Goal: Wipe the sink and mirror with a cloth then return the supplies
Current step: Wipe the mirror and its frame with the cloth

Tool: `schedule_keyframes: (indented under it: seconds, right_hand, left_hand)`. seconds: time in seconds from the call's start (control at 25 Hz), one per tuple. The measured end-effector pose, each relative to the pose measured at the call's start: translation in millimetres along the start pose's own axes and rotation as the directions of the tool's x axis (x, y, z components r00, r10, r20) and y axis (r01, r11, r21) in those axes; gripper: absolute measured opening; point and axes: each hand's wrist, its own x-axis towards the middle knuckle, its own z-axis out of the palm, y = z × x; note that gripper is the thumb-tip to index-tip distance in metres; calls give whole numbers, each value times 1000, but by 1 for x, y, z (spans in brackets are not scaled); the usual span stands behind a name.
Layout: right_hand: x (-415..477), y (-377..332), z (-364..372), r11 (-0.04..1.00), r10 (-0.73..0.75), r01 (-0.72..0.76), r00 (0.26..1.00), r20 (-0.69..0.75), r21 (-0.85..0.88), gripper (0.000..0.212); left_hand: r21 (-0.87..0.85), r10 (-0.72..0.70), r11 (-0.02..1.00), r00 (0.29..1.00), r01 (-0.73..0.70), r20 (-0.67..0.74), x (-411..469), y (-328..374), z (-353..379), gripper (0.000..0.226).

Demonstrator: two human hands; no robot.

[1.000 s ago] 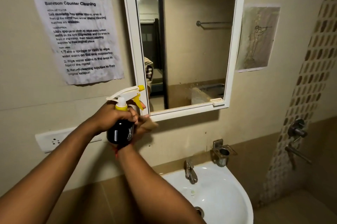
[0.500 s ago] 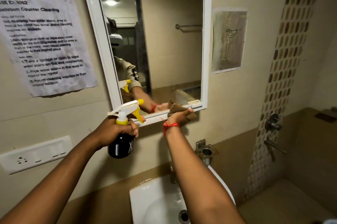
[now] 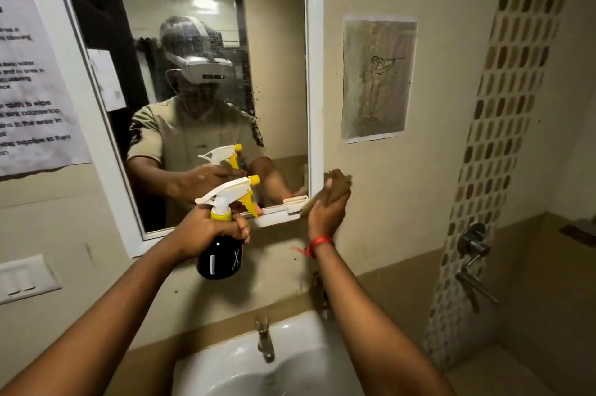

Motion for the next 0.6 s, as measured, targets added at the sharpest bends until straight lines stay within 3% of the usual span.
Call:
schedule_keyframes:
  seconds: [0.08, 0.12, 0.2, 0.36, 0.6]
  right_hand:
    - [16, 8, -9, 926, -322, 357, 915, 242, -120, 47]
    - [25, 12, -12, 878, -400, 462, 853, 336, -127, 50]
    - [36, 12, -17, 870, -403, 484, 807, 432, -93, 59]
    - [26, 20, -24, 959, -248, 282, 878, 409, -25, 92]
    - [28, 13, -22, 841, -440, 529, 790, 426, -111, 70]
  left_hand:
    - [-50, 9, 999, 1000, -10, -21, 17, 0, 21, 34]
    - [-49, 16, 999, 999, -18, -33, 26, 1, 31, 35]
    - [-47, 34, 998, 995, -38, -90, 45, 3, 48, 34]
    - [-35, 70, 996, 962, -82, -265, 70, 16, 72, 37]
    - [-24, 147, 983, 863, -181, -483, 83, 51, 80, 17]
